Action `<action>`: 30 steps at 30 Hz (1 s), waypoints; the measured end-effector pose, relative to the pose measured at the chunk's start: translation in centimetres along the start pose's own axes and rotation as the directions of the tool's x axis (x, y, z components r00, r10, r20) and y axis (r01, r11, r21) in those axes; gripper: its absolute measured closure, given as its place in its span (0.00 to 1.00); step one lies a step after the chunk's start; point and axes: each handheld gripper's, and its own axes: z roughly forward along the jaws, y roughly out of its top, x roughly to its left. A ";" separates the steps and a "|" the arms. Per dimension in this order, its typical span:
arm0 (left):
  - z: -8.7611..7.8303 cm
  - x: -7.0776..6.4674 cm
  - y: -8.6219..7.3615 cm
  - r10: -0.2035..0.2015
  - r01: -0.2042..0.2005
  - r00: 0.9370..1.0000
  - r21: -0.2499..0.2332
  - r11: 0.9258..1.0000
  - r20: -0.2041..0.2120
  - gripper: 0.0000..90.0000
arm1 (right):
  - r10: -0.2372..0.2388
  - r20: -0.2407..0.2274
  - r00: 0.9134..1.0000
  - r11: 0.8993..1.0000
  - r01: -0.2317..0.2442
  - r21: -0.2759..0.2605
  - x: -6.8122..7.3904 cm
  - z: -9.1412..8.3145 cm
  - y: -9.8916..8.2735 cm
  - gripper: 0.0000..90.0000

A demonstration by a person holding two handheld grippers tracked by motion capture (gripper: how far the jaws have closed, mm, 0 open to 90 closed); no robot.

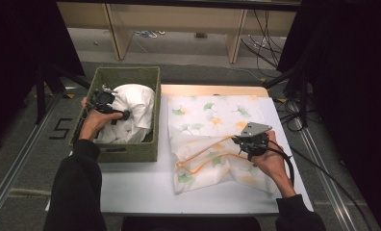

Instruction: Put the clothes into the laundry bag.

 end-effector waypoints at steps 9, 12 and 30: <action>1.1 -2.4 -0.2 0.035 -0.059 0.962 0.079 0.995 0.271 0.00 | 0.013 -0.004 1.000 1.000 -0.013 0.007 -0.1 0.0 -0.1 1.00; 1.4 -3.9 -0.2 0.113 -0.141 0.966 0.108 0.984 0.232 0.00 | 0.014 -0.004 1.000 1.000 -0.014 0.009 0.0 0.0 -0.1 1.00; 2.6 -3.8 0.3 0.110 -0.107 0.994 0.103 0.989 -0.027 0.64 | 0.021 -0.007 1.000 1.000 -0.021 0.003 0.0 -0.2 0.0 1.00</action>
